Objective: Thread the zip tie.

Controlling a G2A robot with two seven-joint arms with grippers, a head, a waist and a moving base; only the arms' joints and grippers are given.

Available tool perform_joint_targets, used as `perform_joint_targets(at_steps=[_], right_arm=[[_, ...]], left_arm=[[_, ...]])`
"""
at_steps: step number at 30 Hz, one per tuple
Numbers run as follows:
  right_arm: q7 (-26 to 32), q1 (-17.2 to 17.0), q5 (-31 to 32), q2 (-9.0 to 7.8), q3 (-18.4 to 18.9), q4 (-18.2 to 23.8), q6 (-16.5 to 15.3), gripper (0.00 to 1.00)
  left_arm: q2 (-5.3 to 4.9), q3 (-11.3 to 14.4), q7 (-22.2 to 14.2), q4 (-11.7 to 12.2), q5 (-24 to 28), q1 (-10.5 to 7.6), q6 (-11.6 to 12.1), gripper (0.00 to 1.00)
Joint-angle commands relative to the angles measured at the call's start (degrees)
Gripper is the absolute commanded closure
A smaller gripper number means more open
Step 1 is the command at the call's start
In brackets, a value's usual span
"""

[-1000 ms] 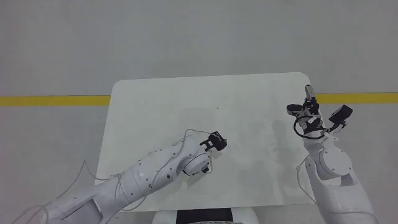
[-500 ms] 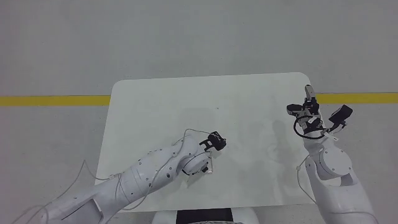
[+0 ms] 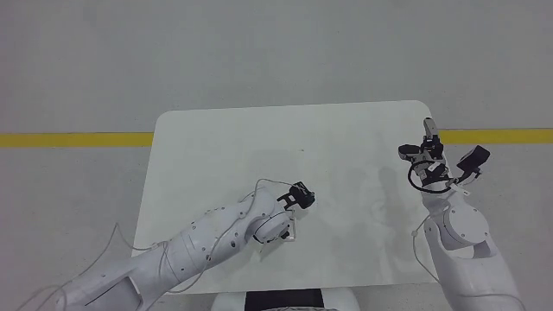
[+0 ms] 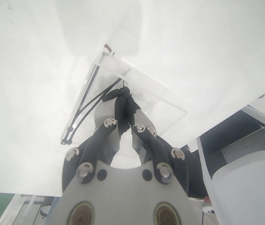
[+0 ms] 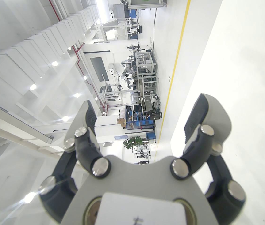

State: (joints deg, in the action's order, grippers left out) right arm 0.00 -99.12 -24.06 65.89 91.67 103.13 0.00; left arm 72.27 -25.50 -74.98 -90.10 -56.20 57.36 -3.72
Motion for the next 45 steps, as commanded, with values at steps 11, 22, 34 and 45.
perform_joint_targets(at_steps=[11,22,34,45], right_arm=[[0.0,0.0,0.0,0.0,0.0,0.0,0.0,0.0],[0.0,0.0,0.0,0.0,0.0,0.0,0.0,0.0],[0.0,0.0,0.0,0.0,0.0,0.0,0.0,0.0],[0.0,0.0,0.0,0.0,0.0,0.0,0.0,0.0]], left_arm=[[-1.88,-2.5,-2.5,-6.4,-2.0,2.04,-0.5,1.0],[-4.47,-6.6,-3.6,-14.4,-4.8,5.7,-0.5,1.0],[-6.58,-10.8,-3.4,-20.5,-5.3,9.18,1.0,1.0],[-9.65,-17.5,-3.8,-30.1,-10.8,15.42,2.1,1.0]])
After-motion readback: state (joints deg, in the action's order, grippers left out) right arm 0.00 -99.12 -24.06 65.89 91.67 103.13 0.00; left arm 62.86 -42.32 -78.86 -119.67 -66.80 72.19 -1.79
